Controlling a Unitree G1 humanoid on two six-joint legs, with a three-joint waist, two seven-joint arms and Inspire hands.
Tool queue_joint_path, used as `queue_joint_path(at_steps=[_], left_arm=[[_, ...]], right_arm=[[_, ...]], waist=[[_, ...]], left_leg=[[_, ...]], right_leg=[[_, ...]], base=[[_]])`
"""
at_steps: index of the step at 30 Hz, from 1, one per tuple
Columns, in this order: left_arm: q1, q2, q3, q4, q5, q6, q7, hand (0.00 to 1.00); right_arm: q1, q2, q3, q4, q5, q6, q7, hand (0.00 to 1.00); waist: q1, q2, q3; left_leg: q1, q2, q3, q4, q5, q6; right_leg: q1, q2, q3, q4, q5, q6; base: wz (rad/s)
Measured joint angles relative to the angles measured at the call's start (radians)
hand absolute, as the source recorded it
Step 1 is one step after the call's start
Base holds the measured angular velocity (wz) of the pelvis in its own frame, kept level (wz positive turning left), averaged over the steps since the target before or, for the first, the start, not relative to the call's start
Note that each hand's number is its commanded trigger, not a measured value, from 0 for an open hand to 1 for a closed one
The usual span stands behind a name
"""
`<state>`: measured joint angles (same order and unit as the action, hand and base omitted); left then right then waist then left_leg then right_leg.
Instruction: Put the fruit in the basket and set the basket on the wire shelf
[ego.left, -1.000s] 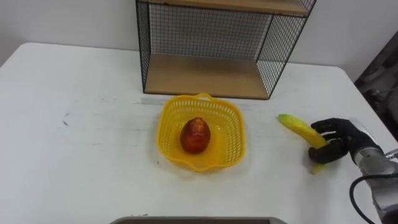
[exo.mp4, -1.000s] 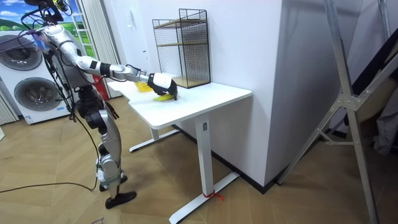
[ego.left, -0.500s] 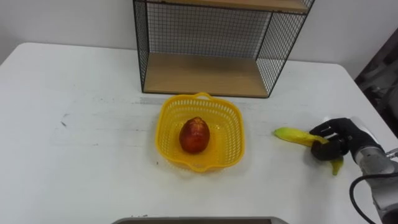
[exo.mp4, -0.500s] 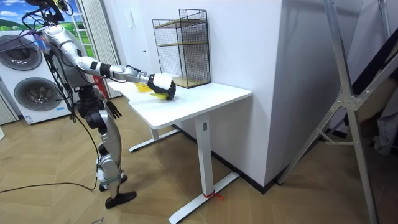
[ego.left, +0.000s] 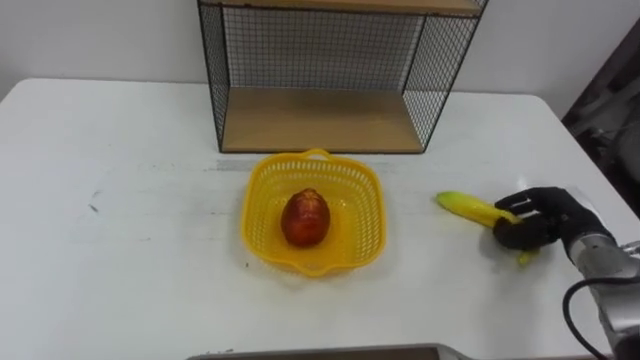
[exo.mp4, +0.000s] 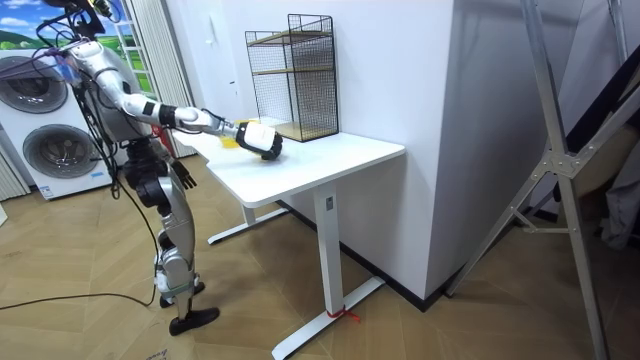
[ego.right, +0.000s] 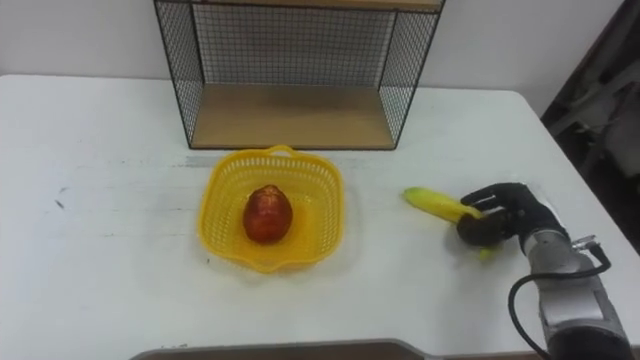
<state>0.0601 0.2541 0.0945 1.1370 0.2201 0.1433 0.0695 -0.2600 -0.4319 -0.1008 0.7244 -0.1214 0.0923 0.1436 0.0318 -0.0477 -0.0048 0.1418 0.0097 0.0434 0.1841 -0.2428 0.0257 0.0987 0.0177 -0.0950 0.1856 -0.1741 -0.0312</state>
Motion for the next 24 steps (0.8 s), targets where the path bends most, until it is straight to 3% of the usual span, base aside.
queue_joint_path(at_steps=[5, 12, 24], left_arm=[[0.0, -0.001, 0.001, -0.003, -0.013, 0.0, 0.0, 0.0], [0.003, -0.005, 0.003, -0.041, -0.013, 0.0, 0.0, 0.0], [0.032, -0.026, 0.003, -0.093, -0.013, 0.004, 0.0, 0.0]], right_arm=[[0.068, 0.03, 0.001, -0.083, 0.305, 0.01, 0.014, 1.0], [0.124, 0.104, 0.025, -0.219, 0.598, 0.021, 0.053, 1.0], [0.166, 0.13, 0.052, -0.361, 0.687, 0.022, 0.057, 1.0]], waist=[[0.0, 0.018, -0.0072], [0.002, 0.024, -0.003], [0.002, 0.029, -0.0035]], left_leg=[[0.006, 0.007, 0.007, -0.002, 0.0, 0.0], [0.0, 0.008, 0.01, -0.003, 0.0, 0.0], [-0.011, 0.0, 0.003, 0.003, 0.0, 0.0]], right_leg=[[-0.001, -0.001, 0.011, -0.001, 0.0, 0.0], [0.0, -0.002, 0.004, -0.002, 0.0, 0.0], [-0.002, -0.006, -0.013, -0.001, 0.0, 0.001]], base=[[-0.06], [0.03], [0.04]])
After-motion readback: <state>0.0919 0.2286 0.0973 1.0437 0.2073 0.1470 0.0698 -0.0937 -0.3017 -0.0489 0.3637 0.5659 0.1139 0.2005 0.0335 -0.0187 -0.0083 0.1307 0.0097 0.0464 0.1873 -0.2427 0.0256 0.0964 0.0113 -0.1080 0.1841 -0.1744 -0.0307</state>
